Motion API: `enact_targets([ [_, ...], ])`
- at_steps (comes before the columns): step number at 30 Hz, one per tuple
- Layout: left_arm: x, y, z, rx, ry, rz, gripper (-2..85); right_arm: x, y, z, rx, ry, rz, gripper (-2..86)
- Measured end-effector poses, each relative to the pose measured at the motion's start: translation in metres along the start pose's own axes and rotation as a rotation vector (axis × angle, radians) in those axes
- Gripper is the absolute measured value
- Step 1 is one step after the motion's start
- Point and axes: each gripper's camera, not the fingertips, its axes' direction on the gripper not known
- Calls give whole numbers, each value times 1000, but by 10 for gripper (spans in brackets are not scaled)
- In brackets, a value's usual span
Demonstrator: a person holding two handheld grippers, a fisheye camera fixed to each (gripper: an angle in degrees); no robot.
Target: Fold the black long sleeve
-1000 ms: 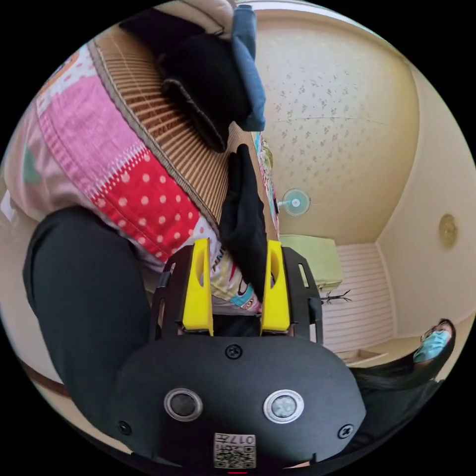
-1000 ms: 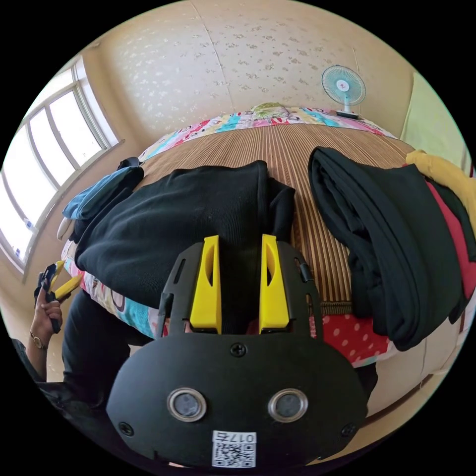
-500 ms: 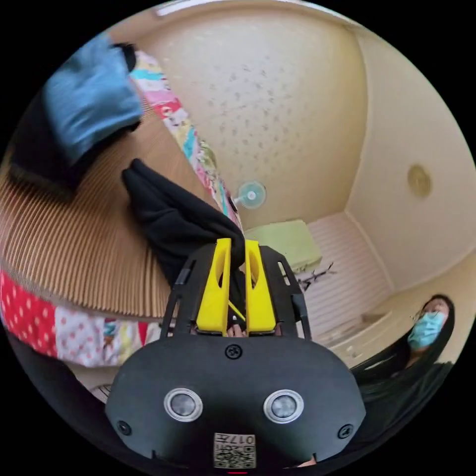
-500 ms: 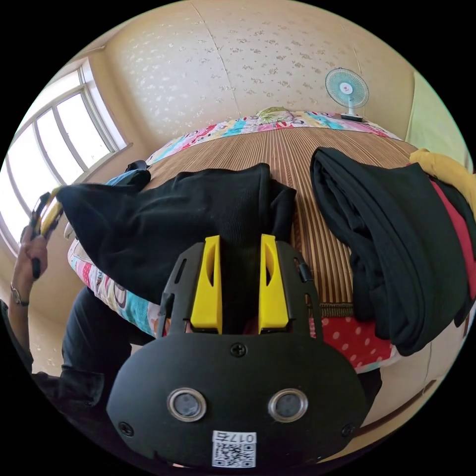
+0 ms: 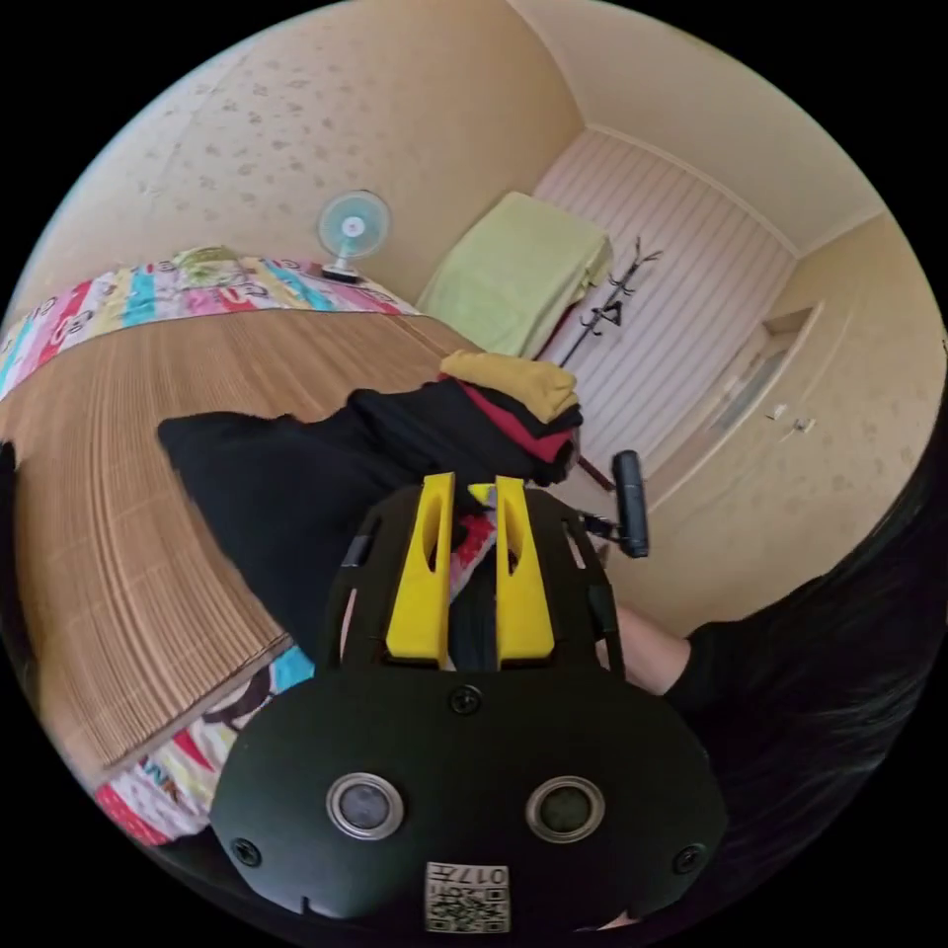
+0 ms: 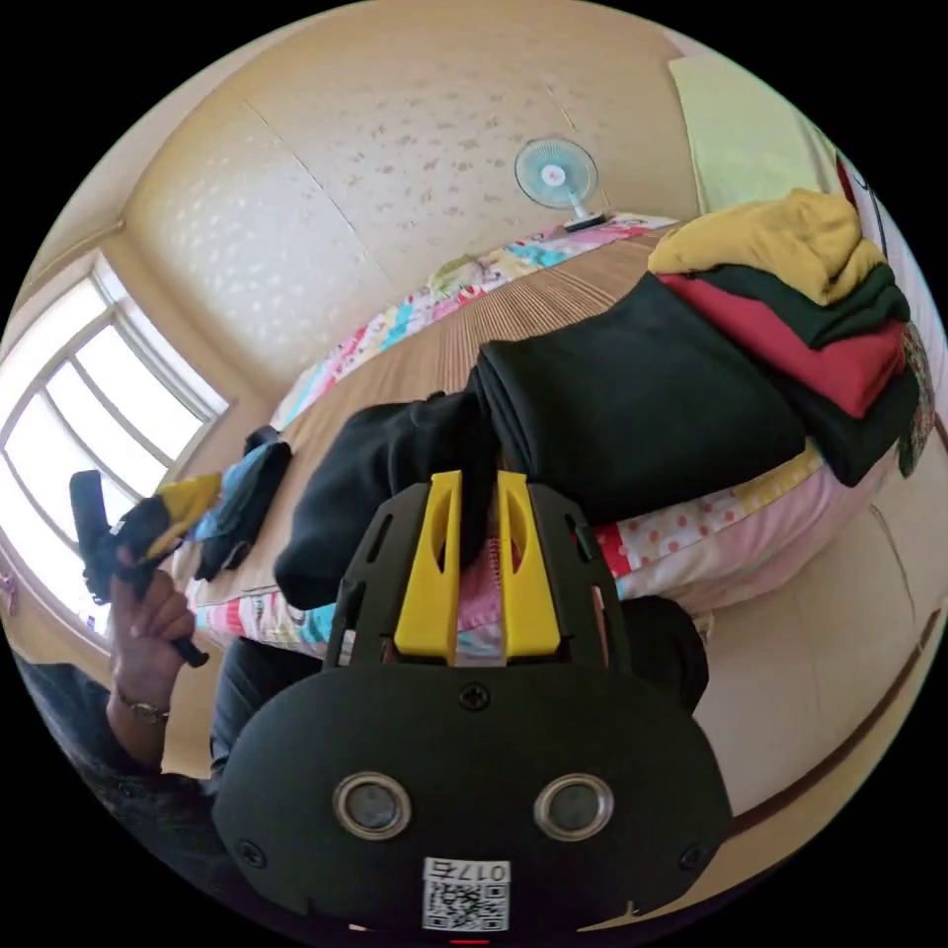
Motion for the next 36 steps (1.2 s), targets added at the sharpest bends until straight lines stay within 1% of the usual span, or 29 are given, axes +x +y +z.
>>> enact_targets([
  [2, -24, 13, -12, 26, -83, -119, 112, 14, -8, -12, 17, -102, 49, 107],
  [3, -44, 21, -18, 43, -108, -220, 130, 21, -17, -11, 2, -165, 81, 124],
  [4, -65, 28, -21, 59, -106, -311, 147, 26, -26, -4, -17, -219, 96, 142],
  [5, -75, 31, -21, 61, -101, -356, 155, 27, -31, 1, -33, -239, 103, 150],
  [7, -112, 44, -8, 19, -44, -510, 178, 33, -47, 33, -148, -266, 126, 175],
  [9, -129, 55, 14, -52, 18, -582, 186, 31, -50, 61, -238, -235, 107, 181],
  [11, -139, 66, 44, -161, 107, -610, 191, 23, -46, 89, -358, -231, 75, 184],
  [12, -141, 72, 64, -228, 171, -606, 180, 16, -40, 105, -437, -287, 50, 183],
  [14, -146, 85, 63, -181, 179, -648, 152, 11, -34, 99, -392, -243, 55, 175],
  [15, -151, 92, 59, -149, 223, -681, 131, 14, -32, 97, -390, -246, 77, 164],
  [17, -151, 97, 48, -116, 268, -678, 108, 24, -32, 98, -444, -359, 149, 147],
  [18, -146, 96, 37, -108, 265, -645, 101, 29, -31, 98, -475, -466, 189, 136],
  [19, -138, 94, 22, -99, 256, -598, 99, 26, -30, 93, -478, -539, 184, 127],
  [23, -116, 90, -35, -10, 200, -509, 97, -24, -37, 74, -458, -595, 50, 110],
  [25, -112, 89, -83, 109, 168, -482, 92, -71, -51, 71, -434, -666, -29, 103],
  [26, -112, 88, -94, 137, 160, -474, 92, -84, -55, 72, -429, -685, -47, 102],
  [28, -112, 81, -147, 243, 98, -428, 90, -141, -73, 78, -408, -747, -116, 99],
  [29, -112, 78, -161, 267, 77, -412, 90, -157, -78, 80, -407, -761, -136, 99],
  [31, -113, 66, -219, 347, -14, -331, 89, -227, -96, 89, -386, -816, -241, 98],
  [32, -114, 62, -234, 364, -33, -314, 89, -245, -100, 91, -378, -828, -265, 98],
  [33, -118, 57, -264, 400, -66, -286, 89, -280, -107, 95, -358, -855, -308, 100],
  [36, -139, 48, -324, 454, -161, -270, 93, -363, -118, 118, -314, -892, -356, 106],
])
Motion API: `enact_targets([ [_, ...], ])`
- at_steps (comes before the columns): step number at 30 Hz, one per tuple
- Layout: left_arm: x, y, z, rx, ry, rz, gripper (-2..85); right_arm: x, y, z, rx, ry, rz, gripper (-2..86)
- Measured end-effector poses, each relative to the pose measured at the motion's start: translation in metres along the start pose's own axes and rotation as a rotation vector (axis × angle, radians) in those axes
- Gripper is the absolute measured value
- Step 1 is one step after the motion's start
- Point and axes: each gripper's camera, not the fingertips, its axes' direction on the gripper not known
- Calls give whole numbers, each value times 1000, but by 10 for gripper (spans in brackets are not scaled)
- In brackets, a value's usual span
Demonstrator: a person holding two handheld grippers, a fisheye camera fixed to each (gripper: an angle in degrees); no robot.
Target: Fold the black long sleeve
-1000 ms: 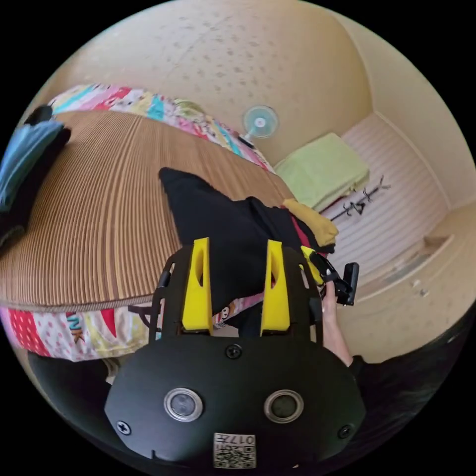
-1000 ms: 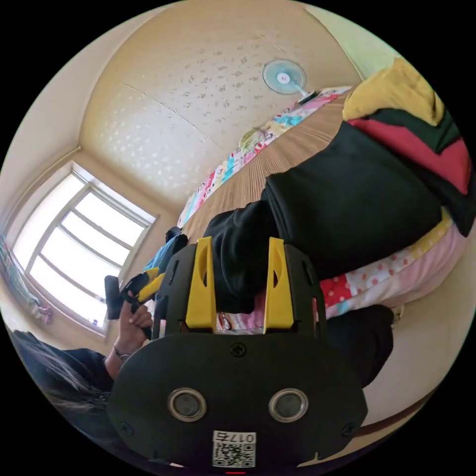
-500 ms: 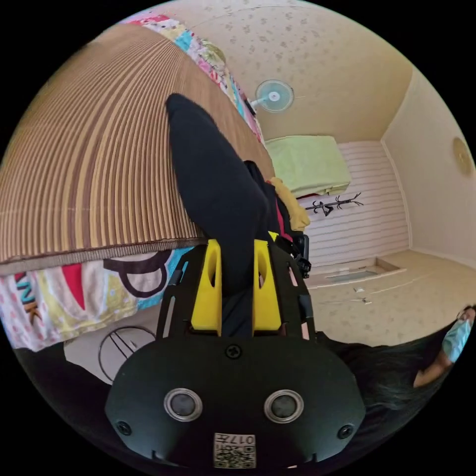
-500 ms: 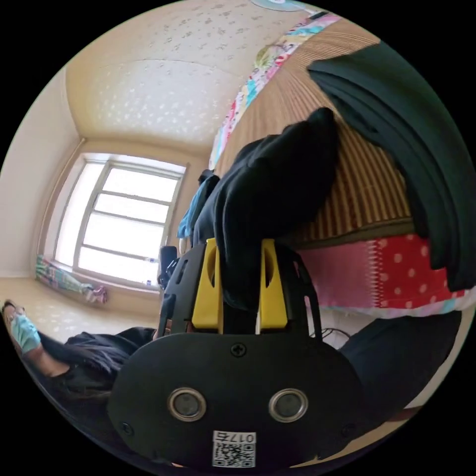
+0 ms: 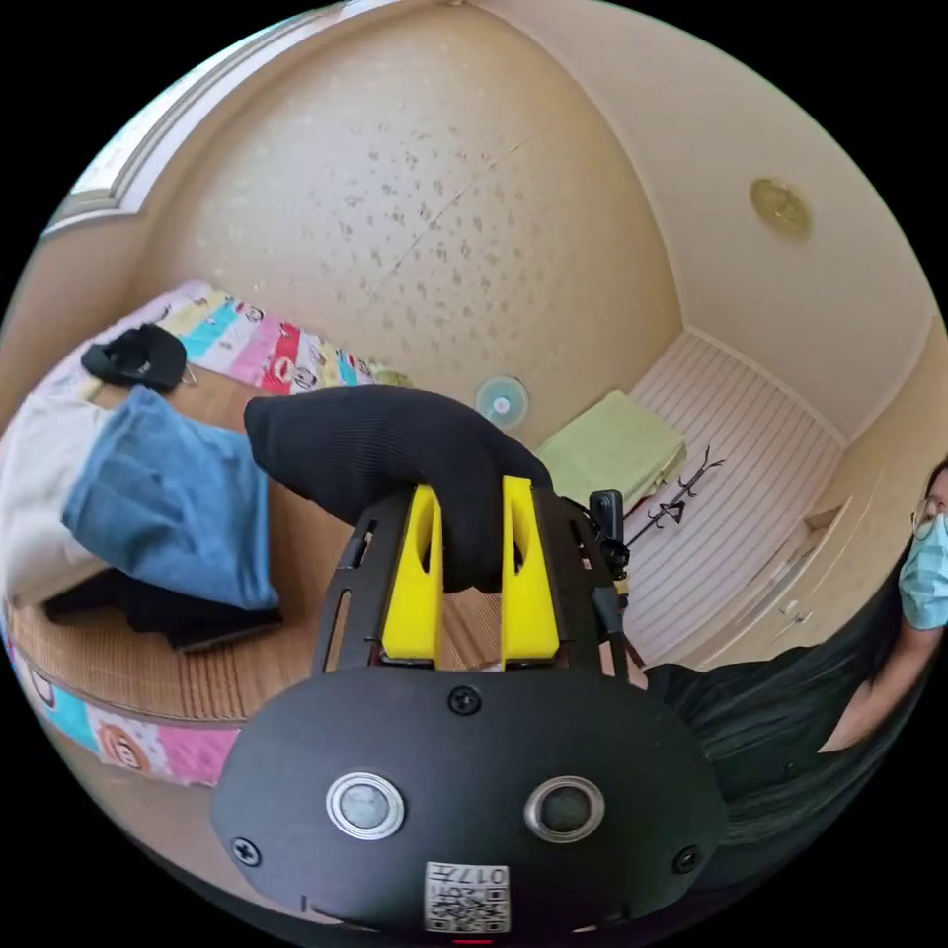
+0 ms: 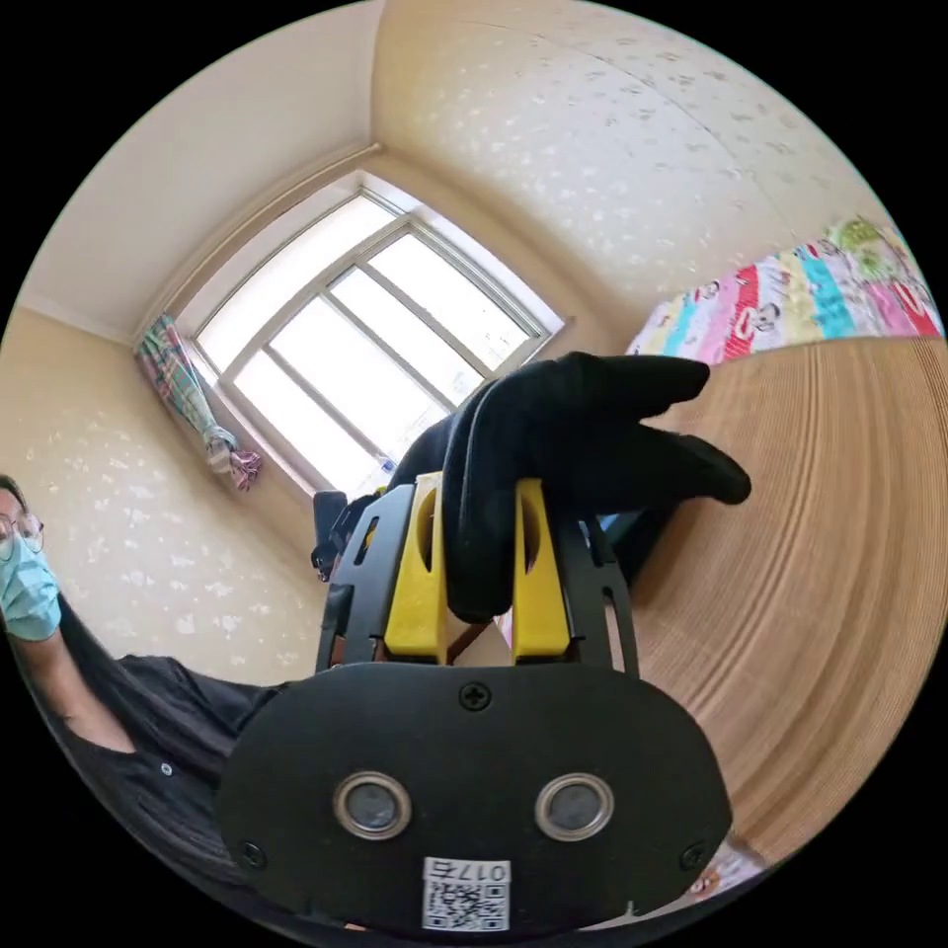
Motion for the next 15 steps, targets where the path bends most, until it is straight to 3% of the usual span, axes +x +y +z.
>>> enact_targets([
  [2, -26, -15, -13, -11, -88, -40, 100, -4, -18, 44, -2, 53, 18, 111],
  [4, -68, -13, -14, -67, -292, -89, 116, 4, -20, 102, -52, 231, 28, 107],
  [7, -119, 43, -3, -183, -520, -269, 130, 24, 23, 141, -174, 409, 62, 68],
  [11, -119, 158, 7, -201, -584, -260, 37, 53, 122, 125, -320, 395, 15, 19],
  [15, -82, 276, 19, -216, -633, -307, -3, 85, 233, 39, -476, 572, 118, 7],
])
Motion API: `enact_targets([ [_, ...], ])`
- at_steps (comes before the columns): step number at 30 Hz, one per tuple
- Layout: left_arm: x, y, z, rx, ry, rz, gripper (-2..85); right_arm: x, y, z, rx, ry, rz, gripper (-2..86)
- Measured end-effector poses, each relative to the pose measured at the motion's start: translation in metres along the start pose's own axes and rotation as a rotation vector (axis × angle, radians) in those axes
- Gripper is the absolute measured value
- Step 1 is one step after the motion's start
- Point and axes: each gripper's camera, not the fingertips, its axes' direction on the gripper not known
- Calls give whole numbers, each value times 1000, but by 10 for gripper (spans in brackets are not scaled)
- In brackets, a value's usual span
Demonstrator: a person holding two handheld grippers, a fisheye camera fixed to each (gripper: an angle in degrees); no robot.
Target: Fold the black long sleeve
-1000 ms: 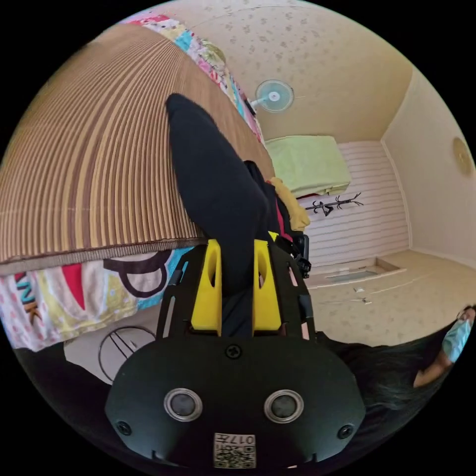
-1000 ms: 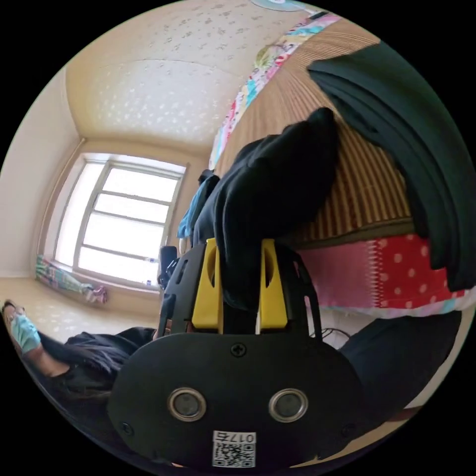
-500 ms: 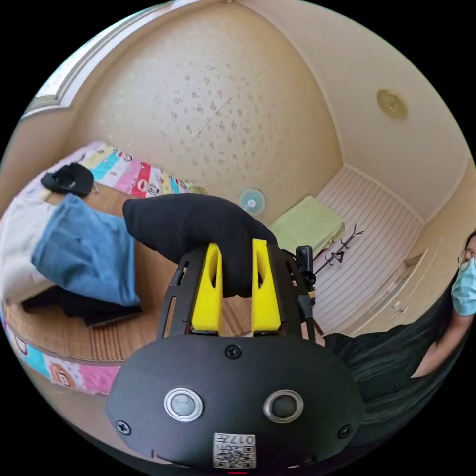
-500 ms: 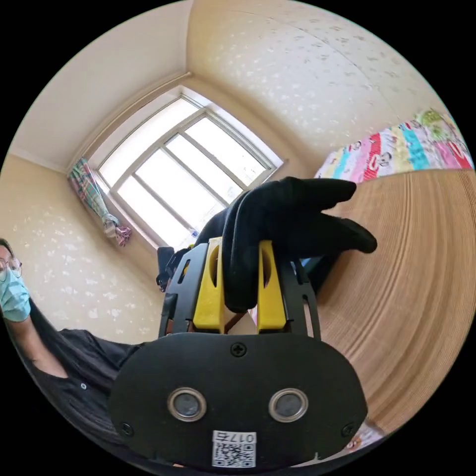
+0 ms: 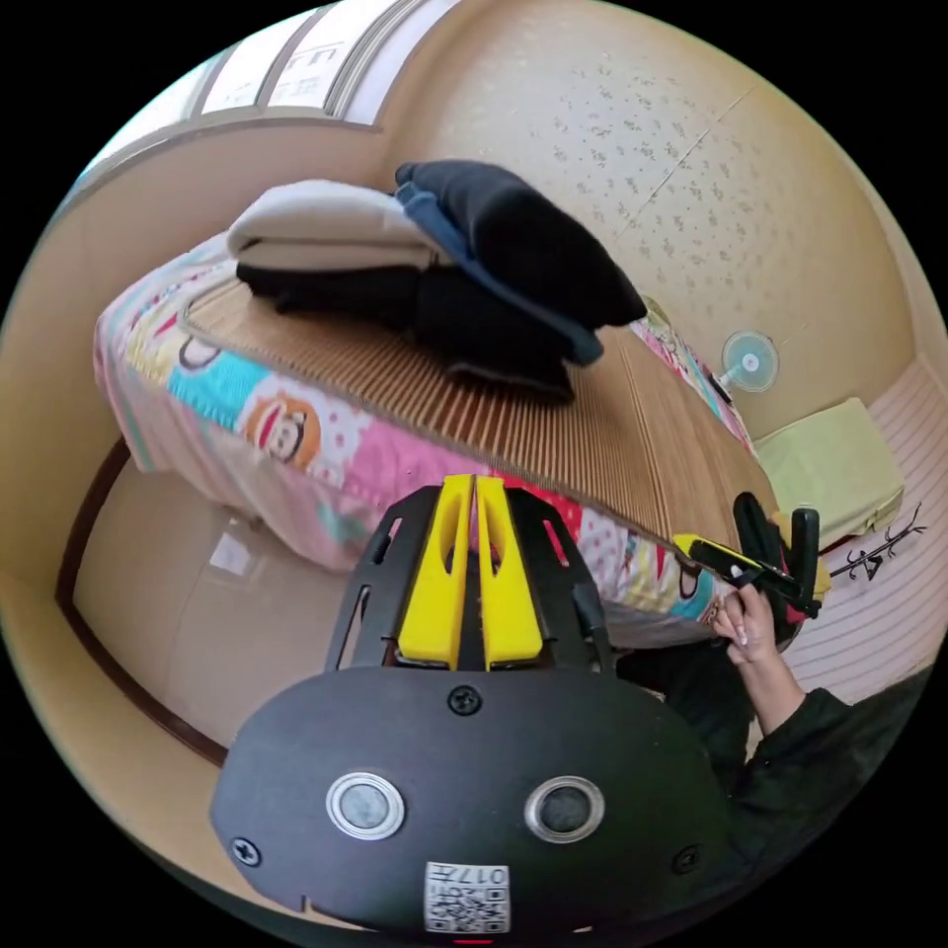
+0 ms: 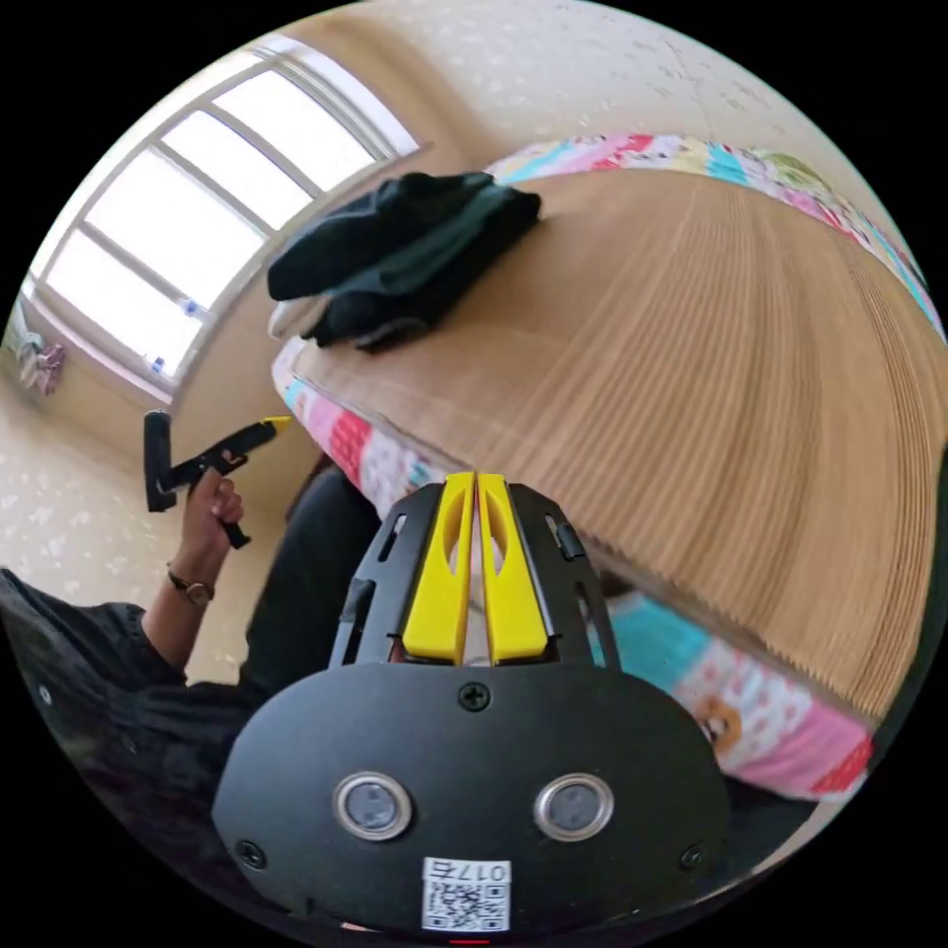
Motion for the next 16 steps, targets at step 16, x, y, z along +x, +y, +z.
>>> enact_targets([
  [16, 241, 18, 38, -120, -50, 610, -10, 142, 254, -289, 674, 412, 729, 6],
])
